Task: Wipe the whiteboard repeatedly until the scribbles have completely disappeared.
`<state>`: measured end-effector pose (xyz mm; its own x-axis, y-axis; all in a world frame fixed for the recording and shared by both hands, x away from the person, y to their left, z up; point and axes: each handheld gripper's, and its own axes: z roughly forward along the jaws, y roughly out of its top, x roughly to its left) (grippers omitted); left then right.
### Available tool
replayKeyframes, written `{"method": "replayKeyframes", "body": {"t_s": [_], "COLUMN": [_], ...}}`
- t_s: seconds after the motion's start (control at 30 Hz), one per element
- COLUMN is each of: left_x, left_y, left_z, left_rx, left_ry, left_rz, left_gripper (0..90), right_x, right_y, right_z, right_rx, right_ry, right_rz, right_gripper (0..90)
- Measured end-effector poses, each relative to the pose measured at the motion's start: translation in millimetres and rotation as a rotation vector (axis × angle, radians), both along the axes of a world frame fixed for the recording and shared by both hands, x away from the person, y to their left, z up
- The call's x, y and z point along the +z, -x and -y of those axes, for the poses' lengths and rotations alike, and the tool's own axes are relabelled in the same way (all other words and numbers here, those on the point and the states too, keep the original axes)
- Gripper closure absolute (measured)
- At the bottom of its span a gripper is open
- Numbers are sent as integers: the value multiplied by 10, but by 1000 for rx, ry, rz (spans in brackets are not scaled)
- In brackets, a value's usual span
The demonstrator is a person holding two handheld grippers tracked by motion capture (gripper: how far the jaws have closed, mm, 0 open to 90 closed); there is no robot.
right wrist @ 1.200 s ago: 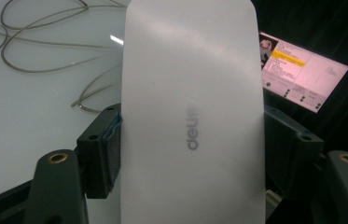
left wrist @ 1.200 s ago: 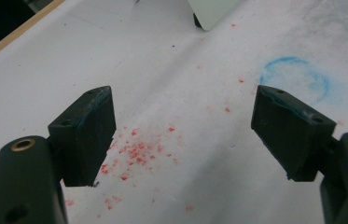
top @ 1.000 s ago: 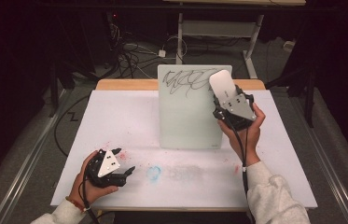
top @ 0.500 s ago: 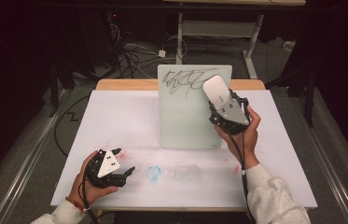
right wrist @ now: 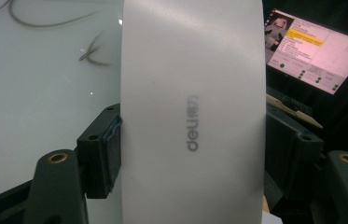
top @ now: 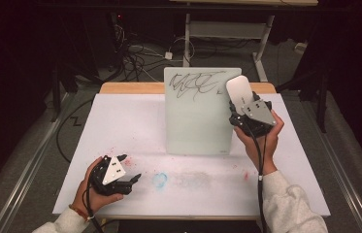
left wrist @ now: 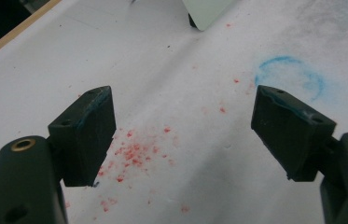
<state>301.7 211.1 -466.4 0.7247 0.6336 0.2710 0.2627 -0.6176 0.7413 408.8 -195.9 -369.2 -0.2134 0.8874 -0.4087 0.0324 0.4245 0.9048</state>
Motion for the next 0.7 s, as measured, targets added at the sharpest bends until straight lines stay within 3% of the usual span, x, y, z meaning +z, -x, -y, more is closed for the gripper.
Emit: {"method": "replayKeyframes", "body": {"t_s": [0.37, 0.53, 0.6, 0.7], "left_x": [10, 21, 25, 25], "left_y": [10, 16, 19, 20], "left_z": [-12, -17, -21, -25], "left_rx": [-1, -1, 0, 2], "left_ry": [4, -1, -1, 3], "left_rz": [7, 12, 14, 14], "left_gripper": [211, 211, 211, 211], "right_x": [-214, -195, -156, -60], "right_y": [98, 91, 77, 34], "right_z": [-382, -375, -345, -214], "right_rx": [77, 86, 63, 22], "right_ry": [137, 143, 140, 77], "right_rz": [-21, -21, -11, 0], "right_gripper": [309, 309, 309, 309]}}
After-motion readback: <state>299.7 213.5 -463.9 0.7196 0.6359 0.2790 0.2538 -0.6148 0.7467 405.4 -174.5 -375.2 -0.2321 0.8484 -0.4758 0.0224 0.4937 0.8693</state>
